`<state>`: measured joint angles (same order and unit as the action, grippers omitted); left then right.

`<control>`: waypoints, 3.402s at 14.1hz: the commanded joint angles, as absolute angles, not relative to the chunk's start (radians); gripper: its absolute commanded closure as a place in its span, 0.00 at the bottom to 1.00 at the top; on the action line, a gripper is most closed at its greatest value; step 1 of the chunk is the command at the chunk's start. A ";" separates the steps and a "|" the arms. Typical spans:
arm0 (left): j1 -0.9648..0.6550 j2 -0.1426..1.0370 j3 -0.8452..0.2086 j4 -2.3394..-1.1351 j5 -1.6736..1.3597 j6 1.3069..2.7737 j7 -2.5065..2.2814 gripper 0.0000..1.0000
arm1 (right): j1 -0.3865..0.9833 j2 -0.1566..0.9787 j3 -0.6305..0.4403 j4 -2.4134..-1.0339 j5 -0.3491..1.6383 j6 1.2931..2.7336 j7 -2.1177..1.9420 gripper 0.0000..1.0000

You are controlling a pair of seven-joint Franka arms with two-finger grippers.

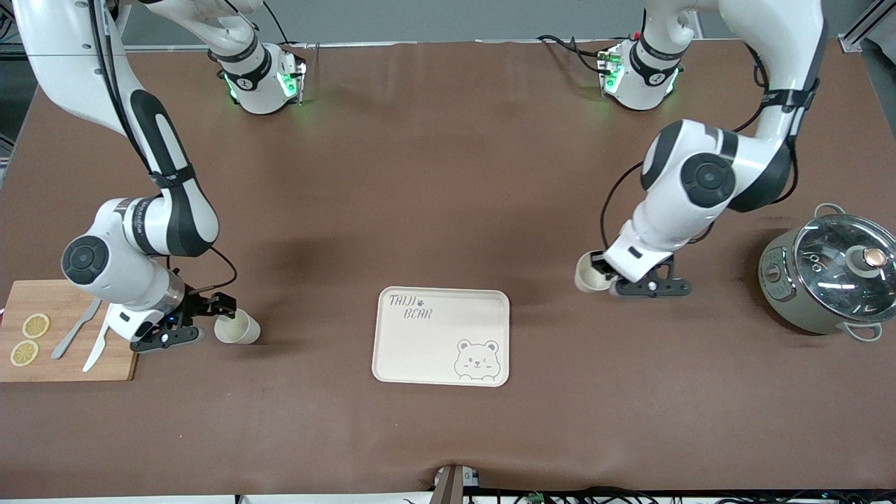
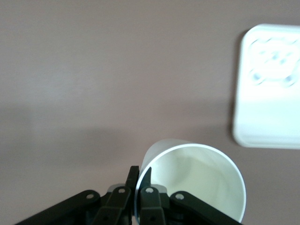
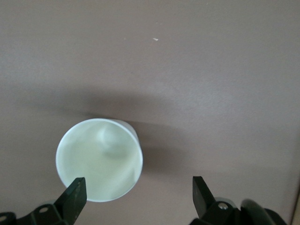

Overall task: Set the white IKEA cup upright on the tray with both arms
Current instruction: 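Grasp the cup with the right gripper while the left gripper carries its cup, then lower the held cup upright onto the tray and open the left gripper, then retract the left gripper toward the pot while the right gripper lifts its cup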

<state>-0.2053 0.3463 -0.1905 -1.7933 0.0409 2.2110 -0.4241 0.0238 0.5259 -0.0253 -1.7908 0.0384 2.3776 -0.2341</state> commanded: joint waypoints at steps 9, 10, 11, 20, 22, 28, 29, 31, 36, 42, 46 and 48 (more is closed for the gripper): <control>-0.402 0.702 -0.173 -1.417 0.043 2.186 -0.672 1.00 | 0.002 0.620 -0.017 -1.707 0.072 2.378 -0.287 0.00; -0.413 0.712 -0.172 -1.416 0.043 2.198 -0.681 1.00 | 0.002 0.627 -0.015 -1.707 0.077 2.379 -0.287 0.00; -0.423 0.716 -0.170 -1.416 0.043 2.213 -0.693 1.00 | 0.003 0.632 -0.015 -1.707 0.086 2.381 -0.287 0.00; -0.575 0.856 -0.023 -1.325 0.040 2.335 -0.779 1.00 | 0.012 0.646 -0.015 -1.709 0.095 2.427 -0.287 0.00; -0.575 0.861 -0.023 -1.325 0.040 2.356 -0.779 1.00 | 0.012 0.647 -0.015 -1.709 0.094 2.428 -0.287 0.00; -0.574 0.868 -0.023 -1.324 0.040 2.376 -0.779 1.00 | 0.017 0.653 -0.015 -1.709 0.094 2.439 -0.287 0.00; -0.572 0.870 -0.023 -1.325 0.040 2.381 -0.779 1.00 | 0.017 0.655 -0.015 -1.709 0.094 2.439 -0.287 0.07; -0.571 0.870 -0.023 -1.325 0.040 2.381 -0.776 1.00 | 0.017 0.655 -0.015 -1.707 0.094 2.439 -0.285 0.33; -0.571 0.870 -0.021 -1.328 0.041 2.399 -0.792 0.47 | 0.020 0.655 -0.015 -1.707 0.094 2.439 -0.284 0.61; -0.566 0.848 -0.021 -1.330 0.046 2.389 -0.782 0.12 | 0.020 0.657 -0.015 -1.707 0.095 2.439 -0.282 1.00; -0.539 0.708 -0.023 -1.335 0.043 2.133 -0.746 0.00 | 0.018 0.657 -0.015 -1.707 0.106 2.439 -0.281 1.00; -0.488 0.606 -0.028 -1.335 0.037 2.035 -0.703 0.00 | 0.020 0.657 -0.015 -1.707 0.109 2.439 -0.281 1.00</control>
